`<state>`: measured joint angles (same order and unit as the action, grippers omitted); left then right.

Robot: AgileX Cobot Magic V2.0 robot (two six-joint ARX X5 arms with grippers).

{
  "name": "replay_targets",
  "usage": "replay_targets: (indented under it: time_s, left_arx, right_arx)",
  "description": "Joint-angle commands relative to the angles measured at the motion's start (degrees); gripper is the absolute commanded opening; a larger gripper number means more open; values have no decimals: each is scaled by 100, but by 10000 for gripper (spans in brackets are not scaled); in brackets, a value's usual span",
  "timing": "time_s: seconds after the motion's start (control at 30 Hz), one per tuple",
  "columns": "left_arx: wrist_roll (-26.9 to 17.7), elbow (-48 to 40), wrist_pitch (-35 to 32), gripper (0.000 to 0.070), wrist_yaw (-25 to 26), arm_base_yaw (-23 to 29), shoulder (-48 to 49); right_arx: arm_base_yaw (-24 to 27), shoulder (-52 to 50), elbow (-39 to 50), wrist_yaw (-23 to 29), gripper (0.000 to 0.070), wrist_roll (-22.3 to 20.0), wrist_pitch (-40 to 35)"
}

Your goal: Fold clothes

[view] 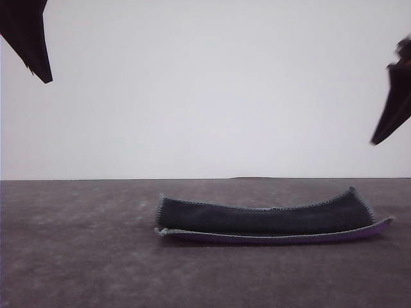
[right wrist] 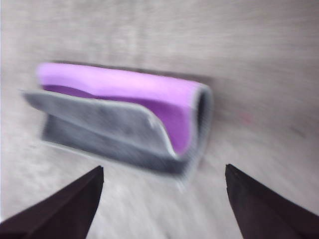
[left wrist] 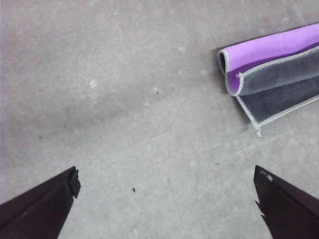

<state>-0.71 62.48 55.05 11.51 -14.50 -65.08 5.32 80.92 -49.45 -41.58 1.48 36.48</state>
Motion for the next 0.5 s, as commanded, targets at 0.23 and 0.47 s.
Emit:
replay_targets:
  time_s: [0.23,0.47]
  left_arx:
    - [11,50,-48,700,15,-13,-39]
    - [11,50,-39,700,17,-13,-39]
  right_arx:
    - [7,1114,-70,-334,487,409,-868]
    - [7,1387,-70,-96,453,953,-1547]
